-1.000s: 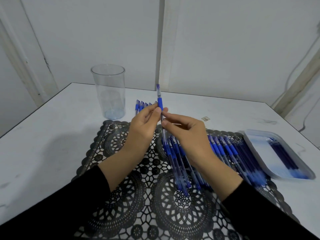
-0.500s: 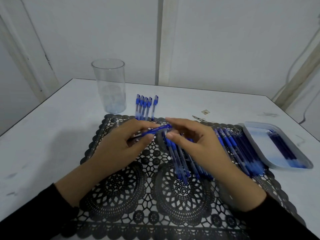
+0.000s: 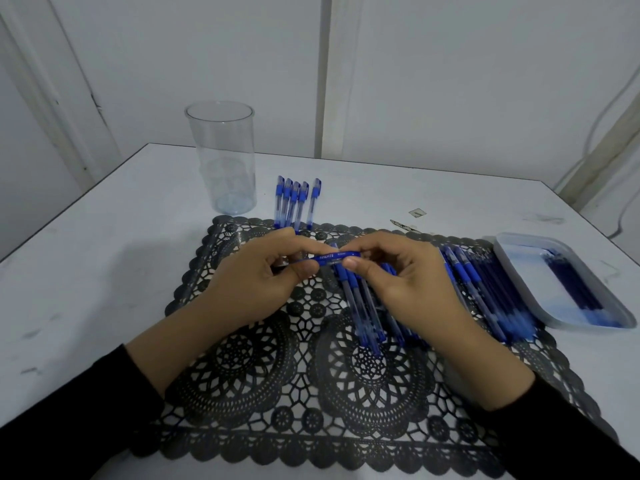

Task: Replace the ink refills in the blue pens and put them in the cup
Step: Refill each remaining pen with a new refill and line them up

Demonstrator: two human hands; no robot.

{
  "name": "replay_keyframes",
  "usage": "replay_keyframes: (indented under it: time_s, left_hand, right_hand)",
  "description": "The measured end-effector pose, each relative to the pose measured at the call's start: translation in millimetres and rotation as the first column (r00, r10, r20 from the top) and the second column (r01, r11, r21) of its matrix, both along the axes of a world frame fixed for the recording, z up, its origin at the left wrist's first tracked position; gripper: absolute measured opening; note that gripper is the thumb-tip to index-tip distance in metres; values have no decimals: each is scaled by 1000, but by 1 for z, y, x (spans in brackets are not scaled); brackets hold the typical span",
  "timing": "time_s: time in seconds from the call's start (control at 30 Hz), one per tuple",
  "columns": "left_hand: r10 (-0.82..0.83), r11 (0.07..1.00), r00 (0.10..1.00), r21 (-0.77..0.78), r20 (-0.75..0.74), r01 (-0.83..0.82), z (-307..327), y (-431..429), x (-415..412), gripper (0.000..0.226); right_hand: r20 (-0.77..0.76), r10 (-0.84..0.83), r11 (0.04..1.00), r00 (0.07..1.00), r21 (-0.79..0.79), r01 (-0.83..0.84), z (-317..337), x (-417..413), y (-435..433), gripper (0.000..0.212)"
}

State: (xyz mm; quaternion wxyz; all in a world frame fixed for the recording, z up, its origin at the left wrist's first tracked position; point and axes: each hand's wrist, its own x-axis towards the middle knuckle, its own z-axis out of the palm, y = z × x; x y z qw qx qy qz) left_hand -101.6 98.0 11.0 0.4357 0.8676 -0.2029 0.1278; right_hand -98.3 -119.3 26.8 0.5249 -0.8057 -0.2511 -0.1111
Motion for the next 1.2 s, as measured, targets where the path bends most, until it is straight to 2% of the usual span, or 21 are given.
replay_keyframes:
  time_s: [0.3, 0.37, 0.43, 0.53, 0.63, 0.77, 0.93, 1.03, 1.2]
  left_hand:
    - [-9, 999, 1000, 45, -26, 10, 0, 4, 2, 34]
    - [-6, 999, 1000, 48, -14, 6, -2, 10, 3, 44]
    - [14, 1000, 1000, 23, -8, -14, -4, 16, 3, 56]
    - [51, 999, 999, -9, -13, -51, -5, 16, 5, 48]
    - [87, 996, 996, -31, -4, -87, -6, 13, 5, 39]
    - [183, 982, 982, -64, 45, -180, -9, 16, 4, 31]
    - [251, 965, 966, -92, 64, -245, -11, 14, 4, 25]
    - [257, 962, 965, -109, 53, -250, -11, 13, 3, 25]
    - [244, 969, 965, -51, 100, -240, -10, 13, 1, 17]
  right_hand:
    - [-2, 1, 1000, 1000, -17, -1, -1, 2, 0, 14]
    - [-19, -35, 999, 999, 11, 35, 4, 4, -8, 20]
    - [-44, -90, 993, 995, 68, 93, 9, 10, -19, 18]
    - [-61, -124, 986, 990, 102, 130, 13, 18, -30, 9]
    - [-86, -121, 989, 989, 76, 128, 12, 16, -27, 9]
    - [-23, -95, 987, 995, -133, 91, 8, 8, -10, 13]
    - [193, -31, 893, 981, -436, 114, -5, 3, 13, 17]
    - [295, 17, 845, 955, -516, 144, -14, 4, 18, 14]
    - [346, 36, 810, 938, -559, 175, -18, 4, 19, 11]
